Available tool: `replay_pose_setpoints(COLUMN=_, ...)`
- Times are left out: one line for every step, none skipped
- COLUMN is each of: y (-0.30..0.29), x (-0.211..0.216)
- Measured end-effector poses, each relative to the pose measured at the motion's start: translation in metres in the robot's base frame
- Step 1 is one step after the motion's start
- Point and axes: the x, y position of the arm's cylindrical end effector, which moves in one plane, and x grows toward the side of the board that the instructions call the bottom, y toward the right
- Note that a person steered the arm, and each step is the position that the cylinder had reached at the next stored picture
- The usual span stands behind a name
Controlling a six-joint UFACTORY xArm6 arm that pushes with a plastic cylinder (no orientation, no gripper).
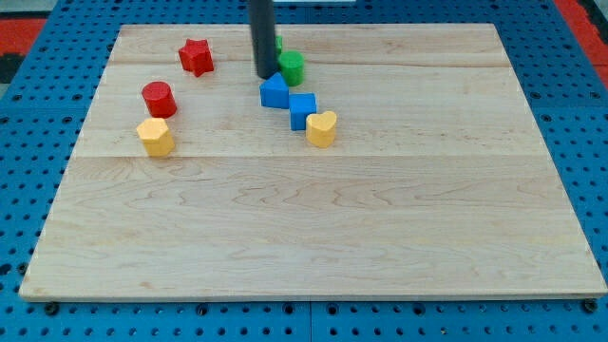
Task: Move the green circle towards top right
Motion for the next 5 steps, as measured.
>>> replay_pose_setpoints(y=0.04, x=-0.017)
replay_pose_setpoints(y=0.071, x=-0.028)
replay_pose_setpoints(y=0.051, x=-0.023)
replay_pose_setpoints(y=0.091, x=-0.014)
replay_pose_setpoints(y=0.132, x=-0.015)
